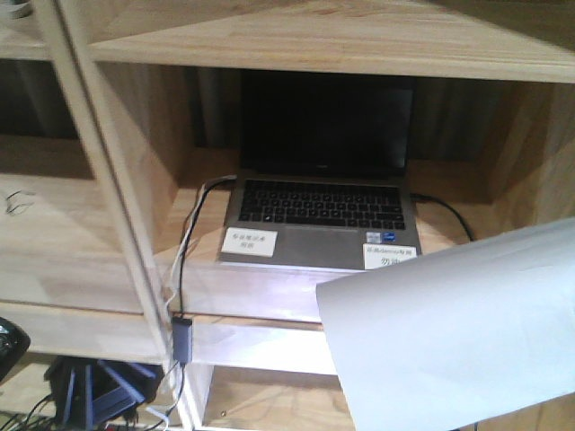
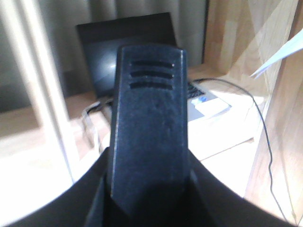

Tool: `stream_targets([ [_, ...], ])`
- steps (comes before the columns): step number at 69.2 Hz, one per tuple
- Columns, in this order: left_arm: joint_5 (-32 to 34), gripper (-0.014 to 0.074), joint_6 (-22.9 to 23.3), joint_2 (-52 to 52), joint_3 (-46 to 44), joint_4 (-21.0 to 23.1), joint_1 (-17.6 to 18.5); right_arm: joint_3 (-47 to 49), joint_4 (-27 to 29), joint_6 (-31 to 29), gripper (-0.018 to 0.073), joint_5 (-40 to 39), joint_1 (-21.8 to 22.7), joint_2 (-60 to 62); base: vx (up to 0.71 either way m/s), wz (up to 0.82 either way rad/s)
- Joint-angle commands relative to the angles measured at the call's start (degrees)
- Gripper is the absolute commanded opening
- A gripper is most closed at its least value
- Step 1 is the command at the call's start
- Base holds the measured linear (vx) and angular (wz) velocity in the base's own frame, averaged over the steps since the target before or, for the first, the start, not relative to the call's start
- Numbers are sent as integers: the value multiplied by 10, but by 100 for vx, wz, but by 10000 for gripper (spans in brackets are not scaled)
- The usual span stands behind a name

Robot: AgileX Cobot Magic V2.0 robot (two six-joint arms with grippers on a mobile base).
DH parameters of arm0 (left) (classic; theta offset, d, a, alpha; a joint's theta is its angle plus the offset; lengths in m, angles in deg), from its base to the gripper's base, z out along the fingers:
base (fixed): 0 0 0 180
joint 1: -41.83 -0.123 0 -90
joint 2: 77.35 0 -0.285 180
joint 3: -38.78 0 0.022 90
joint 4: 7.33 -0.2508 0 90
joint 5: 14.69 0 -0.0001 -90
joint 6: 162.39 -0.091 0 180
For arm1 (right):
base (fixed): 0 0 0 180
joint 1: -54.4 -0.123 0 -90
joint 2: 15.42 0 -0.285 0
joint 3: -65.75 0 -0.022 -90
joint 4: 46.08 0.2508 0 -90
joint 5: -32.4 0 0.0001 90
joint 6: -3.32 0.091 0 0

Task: Grab stapler and paper to desk for stapling
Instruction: 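Drive the base away from the shelf toward the wooden desk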

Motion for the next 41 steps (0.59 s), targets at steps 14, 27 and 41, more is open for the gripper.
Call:
stream_targets([
  [14,70,-6,0,-6,-17,3,3,14,-1,-7,-2,-39,2,-5,-19,14],
  [27,70,-6,0,-6,-17,3,3,14,-1,-7,-2,-38,2,-5,-20,4],
  [41,70,-6,0,-6,-17,3,3,14,-1,-7,-2,-38,2,-5,-18,-8],
])
